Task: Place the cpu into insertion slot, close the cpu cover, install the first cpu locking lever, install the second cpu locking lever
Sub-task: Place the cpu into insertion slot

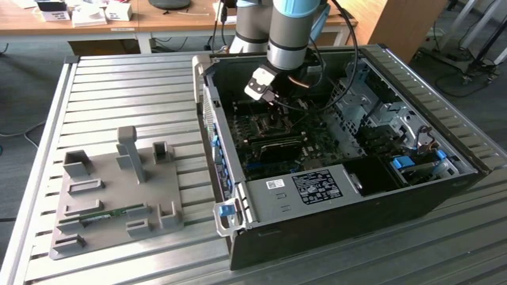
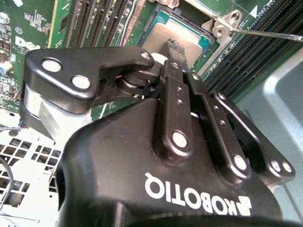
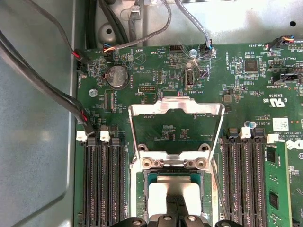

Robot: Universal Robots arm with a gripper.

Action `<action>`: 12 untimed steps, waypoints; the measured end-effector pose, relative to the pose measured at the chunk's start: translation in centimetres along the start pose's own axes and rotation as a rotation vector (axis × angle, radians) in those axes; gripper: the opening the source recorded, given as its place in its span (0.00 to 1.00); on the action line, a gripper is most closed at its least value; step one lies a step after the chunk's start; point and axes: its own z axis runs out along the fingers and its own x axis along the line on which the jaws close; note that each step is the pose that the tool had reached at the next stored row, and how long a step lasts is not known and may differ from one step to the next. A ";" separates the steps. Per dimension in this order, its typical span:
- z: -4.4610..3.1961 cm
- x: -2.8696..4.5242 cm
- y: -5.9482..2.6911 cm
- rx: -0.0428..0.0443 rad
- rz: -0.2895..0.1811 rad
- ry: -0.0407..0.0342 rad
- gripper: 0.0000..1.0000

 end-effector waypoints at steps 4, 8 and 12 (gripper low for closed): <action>0.12 0.00 0.00 -0.0004 0.000 0.0004 0.11; 0.13 0.01 0.00 -0.0006 0.000 0.0007 0.11; 0.14 0.01 0.00 -0.0005 0.000 0.0007 0.11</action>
